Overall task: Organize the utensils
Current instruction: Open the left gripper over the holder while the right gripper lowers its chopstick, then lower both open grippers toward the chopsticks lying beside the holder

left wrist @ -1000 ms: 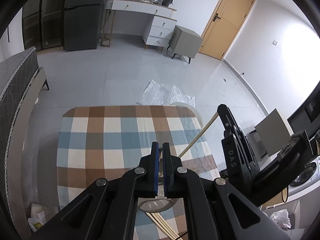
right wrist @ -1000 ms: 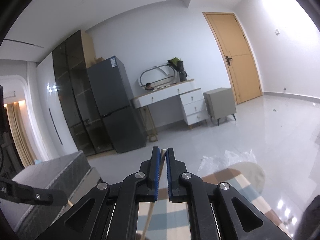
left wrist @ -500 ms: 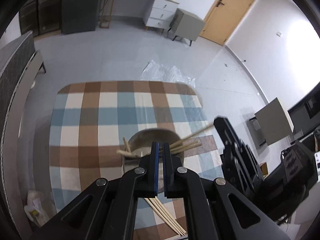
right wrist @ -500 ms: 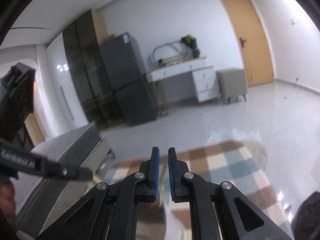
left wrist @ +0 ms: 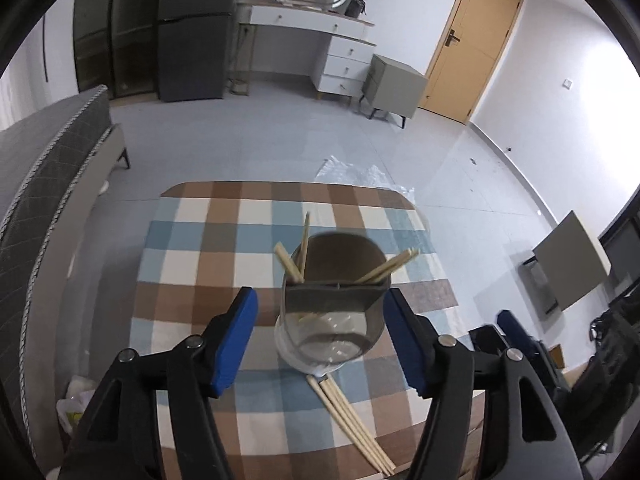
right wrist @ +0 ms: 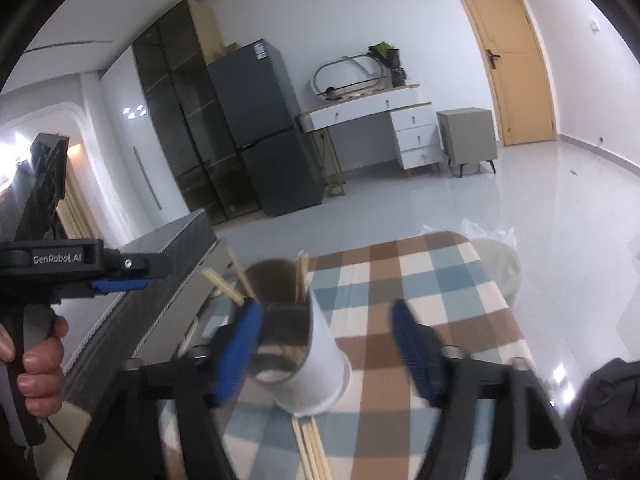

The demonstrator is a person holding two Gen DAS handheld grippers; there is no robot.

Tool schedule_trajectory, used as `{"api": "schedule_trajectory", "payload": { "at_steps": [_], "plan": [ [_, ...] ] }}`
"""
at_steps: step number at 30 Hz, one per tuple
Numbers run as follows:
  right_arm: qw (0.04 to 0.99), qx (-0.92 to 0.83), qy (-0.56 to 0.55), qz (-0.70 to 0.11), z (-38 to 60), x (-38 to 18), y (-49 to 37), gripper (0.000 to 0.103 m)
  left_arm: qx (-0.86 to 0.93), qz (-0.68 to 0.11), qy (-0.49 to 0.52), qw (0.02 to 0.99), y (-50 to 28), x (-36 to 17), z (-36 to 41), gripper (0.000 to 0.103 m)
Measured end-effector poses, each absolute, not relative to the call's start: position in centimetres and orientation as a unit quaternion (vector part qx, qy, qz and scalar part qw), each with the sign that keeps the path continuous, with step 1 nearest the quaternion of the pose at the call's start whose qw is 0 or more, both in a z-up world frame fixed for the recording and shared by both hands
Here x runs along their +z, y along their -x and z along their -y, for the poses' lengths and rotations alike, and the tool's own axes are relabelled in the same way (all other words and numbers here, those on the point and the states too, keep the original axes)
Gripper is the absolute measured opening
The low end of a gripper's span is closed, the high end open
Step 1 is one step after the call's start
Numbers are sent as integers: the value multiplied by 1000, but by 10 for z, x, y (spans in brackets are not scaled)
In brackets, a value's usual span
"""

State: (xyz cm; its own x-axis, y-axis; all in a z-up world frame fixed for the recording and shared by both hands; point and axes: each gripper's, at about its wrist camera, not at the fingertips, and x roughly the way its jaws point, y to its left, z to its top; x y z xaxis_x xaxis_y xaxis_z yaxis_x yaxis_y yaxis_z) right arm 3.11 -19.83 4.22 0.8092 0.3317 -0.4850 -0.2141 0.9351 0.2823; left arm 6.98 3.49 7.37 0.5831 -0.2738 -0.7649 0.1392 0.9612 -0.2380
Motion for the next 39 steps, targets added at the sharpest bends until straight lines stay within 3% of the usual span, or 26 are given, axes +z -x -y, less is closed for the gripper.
{"api": "schedule_trajectory", "payload": {
  "at_steps": [5,8,24,30,39],
  "plan": [
    [942,165,-72,-284,186,35,-9,83,-90,-418,72,901,-44,68,-40,75],
    [940,170,-66,-288,185,33,-1,83,-70,-407,77,907,-30,62,-46,78],
    [929,162,-43,-330,186,14,23,83,-36,-393,109,912,5,24,-53,79],
    [918,157,-38,-361,183,0,15,83,-29,-420,113,900,-4,-14,-56,79],
    [875,173,8,-453,154,-47,-19,66,25,-510,155,846,-27,-71,-85,79]
  ]
}}
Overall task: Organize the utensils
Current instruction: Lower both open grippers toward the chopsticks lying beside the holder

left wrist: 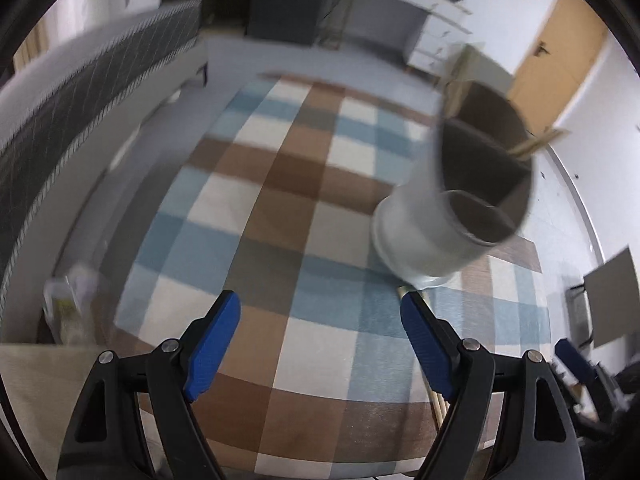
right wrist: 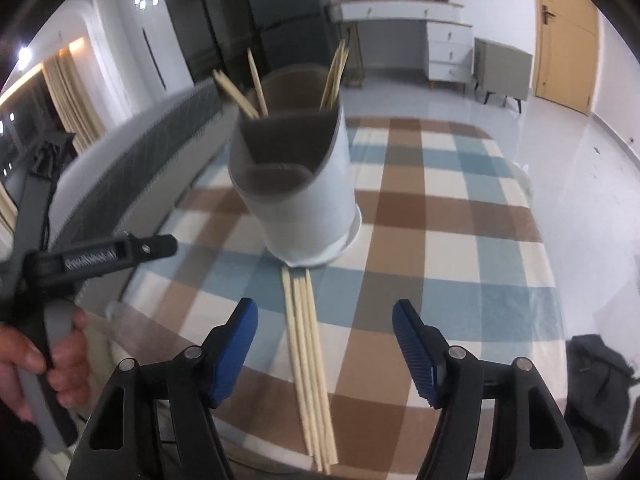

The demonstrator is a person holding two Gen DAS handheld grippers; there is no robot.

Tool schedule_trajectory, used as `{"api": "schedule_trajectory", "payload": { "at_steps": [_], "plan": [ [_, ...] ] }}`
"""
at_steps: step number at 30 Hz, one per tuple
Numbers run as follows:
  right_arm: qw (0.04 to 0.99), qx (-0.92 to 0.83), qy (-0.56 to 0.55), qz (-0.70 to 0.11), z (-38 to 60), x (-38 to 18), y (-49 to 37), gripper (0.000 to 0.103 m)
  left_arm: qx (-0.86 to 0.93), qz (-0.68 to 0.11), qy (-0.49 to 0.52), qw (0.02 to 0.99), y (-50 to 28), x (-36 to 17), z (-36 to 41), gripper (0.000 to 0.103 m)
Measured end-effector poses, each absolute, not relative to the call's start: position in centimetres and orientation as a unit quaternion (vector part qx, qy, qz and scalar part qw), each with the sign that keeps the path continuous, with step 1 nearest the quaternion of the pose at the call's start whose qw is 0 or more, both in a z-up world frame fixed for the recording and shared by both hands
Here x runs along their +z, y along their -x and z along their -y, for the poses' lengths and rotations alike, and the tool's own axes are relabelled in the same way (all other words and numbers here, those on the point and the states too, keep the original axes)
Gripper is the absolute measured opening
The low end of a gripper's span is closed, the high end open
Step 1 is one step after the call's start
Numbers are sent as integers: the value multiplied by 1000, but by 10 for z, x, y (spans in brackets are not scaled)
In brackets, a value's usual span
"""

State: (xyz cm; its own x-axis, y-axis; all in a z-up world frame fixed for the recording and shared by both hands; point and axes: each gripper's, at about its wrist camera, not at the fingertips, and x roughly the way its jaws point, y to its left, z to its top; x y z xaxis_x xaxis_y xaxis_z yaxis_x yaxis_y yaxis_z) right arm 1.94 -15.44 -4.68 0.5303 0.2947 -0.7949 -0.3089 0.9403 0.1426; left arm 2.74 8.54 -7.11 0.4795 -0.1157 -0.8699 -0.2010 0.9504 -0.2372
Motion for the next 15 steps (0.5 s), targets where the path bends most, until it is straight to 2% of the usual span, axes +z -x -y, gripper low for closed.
{"api": "schedule_trajectory", "payload": {
  "at_steps": [1,4,5,7,10,15],
  "plan": [
    [869,174,12,-463,150,-52,-26,62,27,-518,163,839,-30,-76,-87,79],
    [855,179,19,-487,141,-65,-42,58,38,-538,184,822,-36,-86,-95,79],
    [849,181,26,-496,136,-71,-48,54,41,-543,187,818,-37,-87,-96,79],
    [835,189,48,-515,125,-84,-62,40,43,-548,194,813,-37,-86,-99,79],
    [819,194,67,-536,114,-102,-78,29,47,-548,196,812,-36,-86,-102,79],
    [808,196,94,-548,108,-121,-80,25,57,-562,217,796,-39,-96,-111,79]
  ]
}}
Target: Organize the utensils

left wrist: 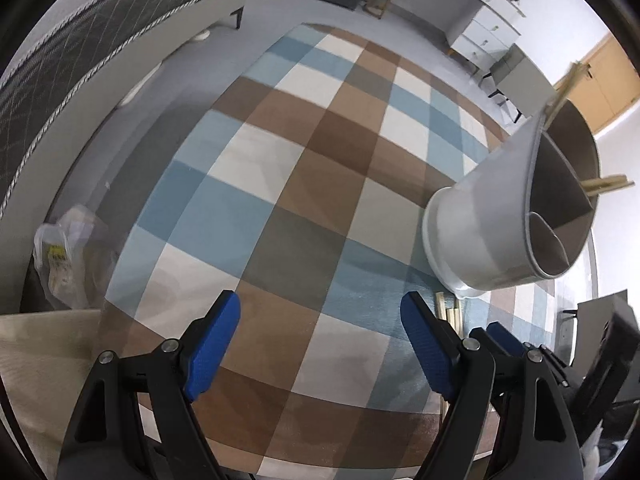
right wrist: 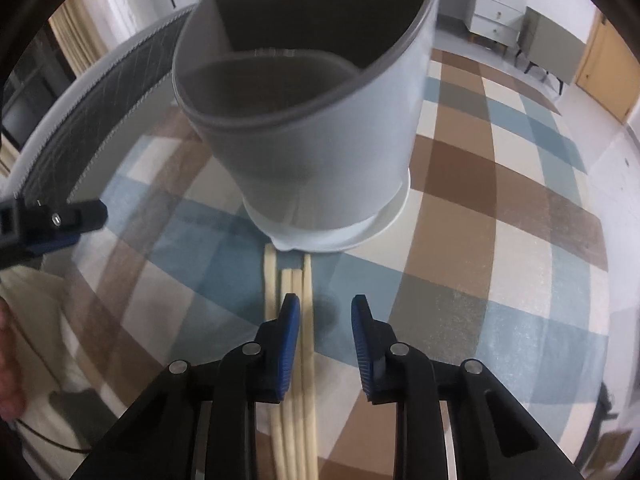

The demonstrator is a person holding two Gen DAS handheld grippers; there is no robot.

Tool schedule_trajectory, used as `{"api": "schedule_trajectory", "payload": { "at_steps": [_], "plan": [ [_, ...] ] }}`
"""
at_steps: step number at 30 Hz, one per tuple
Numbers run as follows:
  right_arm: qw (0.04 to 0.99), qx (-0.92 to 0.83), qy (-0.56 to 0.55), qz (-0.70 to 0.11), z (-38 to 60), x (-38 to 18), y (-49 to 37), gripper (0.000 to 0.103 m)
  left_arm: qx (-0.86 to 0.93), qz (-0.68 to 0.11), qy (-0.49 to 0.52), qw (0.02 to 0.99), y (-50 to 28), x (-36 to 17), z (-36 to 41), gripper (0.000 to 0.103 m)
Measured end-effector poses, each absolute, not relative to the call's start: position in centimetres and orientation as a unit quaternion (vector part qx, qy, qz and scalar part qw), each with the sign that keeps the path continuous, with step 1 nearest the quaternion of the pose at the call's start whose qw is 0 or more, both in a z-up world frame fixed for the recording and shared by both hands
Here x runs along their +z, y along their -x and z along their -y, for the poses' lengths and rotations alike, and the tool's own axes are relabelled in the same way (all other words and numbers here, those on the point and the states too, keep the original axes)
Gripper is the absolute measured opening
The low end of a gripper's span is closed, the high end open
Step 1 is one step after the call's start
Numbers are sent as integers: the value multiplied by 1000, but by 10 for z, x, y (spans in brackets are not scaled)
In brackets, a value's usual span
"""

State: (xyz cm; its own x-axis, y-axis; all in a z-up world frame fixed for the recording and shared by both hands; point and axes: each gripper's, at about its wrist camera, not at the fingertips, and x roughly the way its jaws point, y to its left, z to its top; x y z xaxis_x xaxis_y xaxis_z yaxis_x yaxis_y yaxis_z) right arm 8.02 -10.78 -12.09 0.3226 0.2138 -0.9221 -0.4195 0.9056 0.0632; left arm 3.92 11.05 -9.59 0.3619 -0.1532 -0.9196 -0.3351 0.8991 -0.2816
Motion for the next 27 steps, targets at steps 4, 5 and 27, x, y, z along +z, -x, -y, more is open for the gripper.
{"api": "schedule_trajectory", "payload": {
  "at_steps": [4,5,27],
  "plan": [
    [803,197,105,-553,103,-127,-78,22,59,-568,216,792,-41,-99,-108,79],
    [800,195,111,-556,101,-130,-77,21,59,-567,212,794,-41,-98,-107,79],
    [812,186,142,-535,86,-136,-92,17,70,-576,216,785,-43,-106,-112,79]
  ]
}}
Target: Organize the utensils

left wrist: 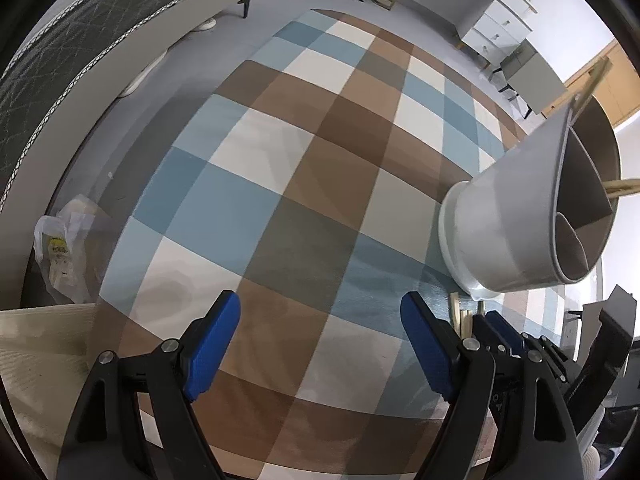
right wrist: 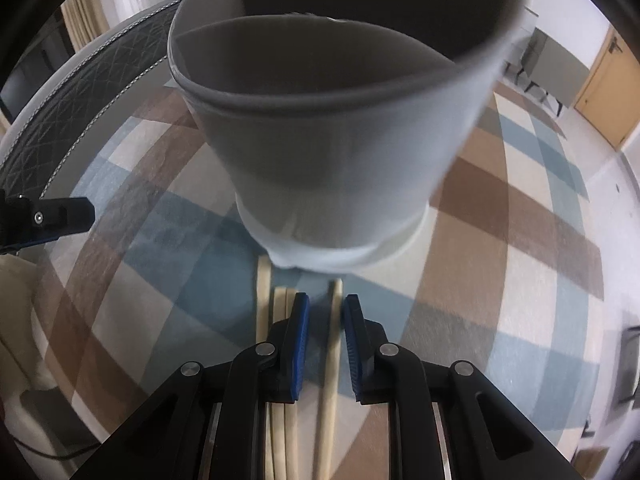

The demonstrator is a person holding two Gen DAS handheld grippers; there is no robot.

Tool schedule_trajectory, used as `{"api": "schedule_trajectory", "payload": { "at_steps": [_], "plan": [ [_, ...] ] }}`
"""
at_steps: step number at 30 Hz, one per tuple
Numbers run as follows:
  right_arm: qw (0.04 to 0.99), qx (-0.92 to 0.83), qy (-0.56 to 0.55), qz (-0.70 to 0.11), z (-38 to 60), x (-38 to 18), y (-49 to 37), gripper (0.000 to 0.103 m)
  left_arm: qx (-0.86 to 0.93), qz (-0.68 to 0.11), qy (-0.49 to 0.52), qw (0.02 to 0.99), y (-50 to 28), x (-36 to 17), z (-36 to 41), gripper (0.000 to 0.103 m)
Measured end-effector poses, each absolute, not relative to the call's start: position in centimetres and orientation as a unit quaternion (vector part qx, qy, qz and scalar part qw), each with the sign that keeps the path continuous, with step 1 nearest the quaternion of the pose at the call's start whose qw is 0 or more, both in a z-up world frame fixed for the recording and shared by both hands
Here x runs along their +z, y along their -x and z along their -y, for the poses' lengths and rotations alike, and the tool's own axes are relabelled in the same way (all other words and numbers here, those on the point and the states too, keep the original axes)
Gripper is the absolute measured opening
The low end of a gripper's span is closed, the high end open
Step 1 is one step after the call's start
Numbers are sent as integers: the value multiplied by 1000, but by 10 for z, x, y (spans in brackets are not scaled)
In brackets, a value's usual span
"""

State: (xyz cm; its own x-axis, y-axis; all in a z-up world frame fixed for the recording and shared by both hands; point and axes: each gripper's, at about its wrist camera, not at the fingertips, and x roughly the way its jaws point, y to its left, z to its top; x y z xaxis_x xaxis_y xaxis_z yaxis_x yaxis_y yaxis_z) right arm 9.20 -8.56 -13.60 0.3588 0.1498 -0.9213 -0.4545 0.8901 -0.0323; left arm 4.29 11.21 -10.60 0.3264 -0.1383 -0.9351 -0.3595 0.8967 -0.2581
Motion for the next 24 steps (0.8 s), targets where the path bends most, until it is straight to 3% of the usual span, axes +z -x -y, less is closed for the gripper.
{"api": "schedule_trajectory", "payload": {
  "at_steps": [2,3,13,24],
  "plan": [
    [812,188,136,-536,84,-136,-96,12,73,-578,215,784,-44,-108,-113,79],
    [811,188,130,-538,84,-136,-98,3,73,-579,212,784,-44,-108,-112,79],
    [833,182,46,-520,128,-109,-100,4,38,-591,192,782,-44,-113,-89,79],
    [869,155,-136,-449,212,-49,-77,4,0,-605,183,775,-48,-119,-48,79]
  ]
}}
